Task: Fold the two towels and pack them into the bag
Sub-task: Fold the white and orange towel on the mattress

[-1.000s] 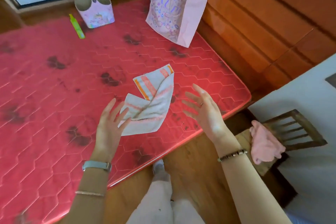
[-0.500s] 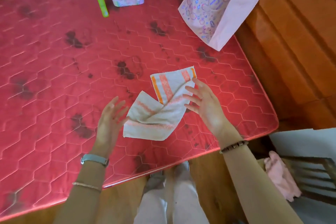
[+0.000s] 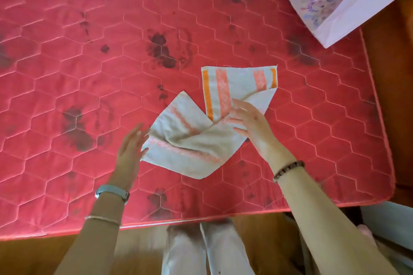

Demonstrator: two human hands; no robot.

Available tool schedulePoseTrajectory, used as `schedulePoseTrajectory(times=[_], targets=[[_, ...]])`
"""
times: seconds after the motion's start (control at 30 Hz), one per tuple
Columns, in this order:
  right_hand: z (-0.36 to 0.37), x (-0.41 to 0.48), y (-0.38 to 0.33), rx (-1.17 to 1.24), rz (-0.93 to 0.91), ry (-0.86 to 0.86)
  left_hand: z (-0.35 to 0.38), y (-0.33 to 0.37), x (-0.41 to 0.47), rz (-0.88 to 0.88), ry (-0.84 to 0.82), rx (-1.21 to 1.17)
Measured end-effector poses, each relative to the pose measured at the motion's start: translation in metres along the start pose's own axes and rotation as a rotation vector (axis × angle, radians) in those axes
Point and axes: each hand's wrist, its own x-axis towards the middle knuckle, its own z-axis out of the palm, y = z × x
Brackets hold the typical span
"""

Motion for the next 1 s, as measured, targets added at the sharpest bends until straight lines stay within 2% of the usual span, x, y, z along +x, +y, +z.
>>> schedulePoseTrajectory(times=[0.13,0.23,0.53,0.7,0.83,1.0], targets=[[0.010,0.058,0.034,-0.055,0.020,-0.034,-0.006,-0.047,0.037,-0.032,0.098,0.036],[0.025,0.093,0.053,-0.088,0.017,-0.068,-0.009,-0.075,0.065,-0.026,0.222,0.184],[0.070,0.161,0.090,-0.169,0.041,-0.116,-0.028,-0.126,0.109,-0.077,0.362,0.635],[0.085,0.171,0.097,-0.281,0.013,-0.075,-0.019,-0.119,0.102,-0.111,0.454,0.567],[0.091,0.173,0.100,-0.306,0.039,-0.077,-0.018,-0.123,0.097,-0.129,0.409,0.625],[0.083,0.167,0.097,-0.366,0.012,-0.168,-0.005,-0.109,0.078,-0.081,0.410,0.416]])
